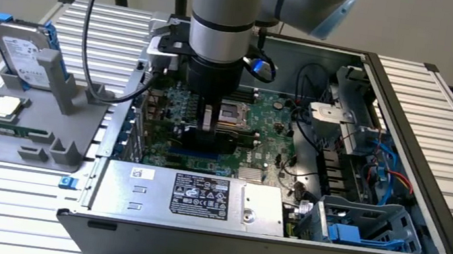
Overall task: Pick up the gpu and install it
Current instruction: 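Insert the gpu into the slot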
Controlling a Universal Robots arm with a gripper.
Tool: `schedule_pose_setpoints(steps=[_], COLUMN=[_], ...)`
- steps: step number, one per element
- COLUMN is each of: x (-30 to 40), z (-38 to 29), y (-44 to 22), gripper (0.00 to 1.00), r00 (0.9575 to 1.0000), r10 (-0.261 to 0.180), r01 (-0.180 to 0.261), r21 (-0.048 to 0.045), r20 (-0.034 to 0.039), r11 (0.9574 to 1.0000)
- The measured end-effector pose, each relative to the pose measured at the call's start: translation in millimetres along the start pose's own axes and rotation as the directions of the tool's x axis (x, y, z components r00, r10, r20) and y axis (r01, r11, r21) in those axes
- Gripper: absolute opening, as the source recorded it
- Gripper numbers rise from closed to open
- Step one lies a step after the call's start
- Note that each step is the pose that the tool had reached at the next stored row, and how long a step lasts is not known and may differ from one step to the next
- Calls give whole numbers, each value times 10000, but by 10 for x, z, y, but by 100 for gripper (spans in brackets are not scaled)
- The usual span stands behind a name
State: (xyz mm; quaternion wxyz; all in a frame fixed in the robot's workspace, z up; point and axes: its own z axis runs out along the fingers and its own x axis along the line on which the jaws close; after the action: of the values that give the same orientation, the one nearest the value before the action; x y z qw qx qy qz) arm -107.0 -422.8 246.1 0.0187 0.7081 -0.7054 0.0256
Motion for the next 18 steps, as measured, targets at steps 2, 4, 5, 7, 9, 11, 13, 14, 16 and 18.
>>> schedule_pose_setpoints(steps=[2,4,5,7,9,11,13,14,16,18], x=[0,1,1,1,4,11,19,19,19,19], z=[-3,-14,-20,-24,-27,-27,-27,-26,-21,-7], y=[0,0,0,0,2,2,2,2,2,2], gripper=[0,0,0,0,0,0,0,0,0,0], r00=[10000,10000,10000,10000,10000,10000,9999,9999,9998,9996], r10=[0,3,11,31,44,68,121,153,208,291], r01=[0,-3,-11,-31,-44,-68,-121,-153,-208,-291], r21=[1,1,0,0,-3,-5,-9,-10,-14,-19], r20=[2,1,-1,2,-2,-3,-3,-4,-3,-4], r11=[10000,10000,10000,10000,10000,10000,9999,9999,9998,9996])
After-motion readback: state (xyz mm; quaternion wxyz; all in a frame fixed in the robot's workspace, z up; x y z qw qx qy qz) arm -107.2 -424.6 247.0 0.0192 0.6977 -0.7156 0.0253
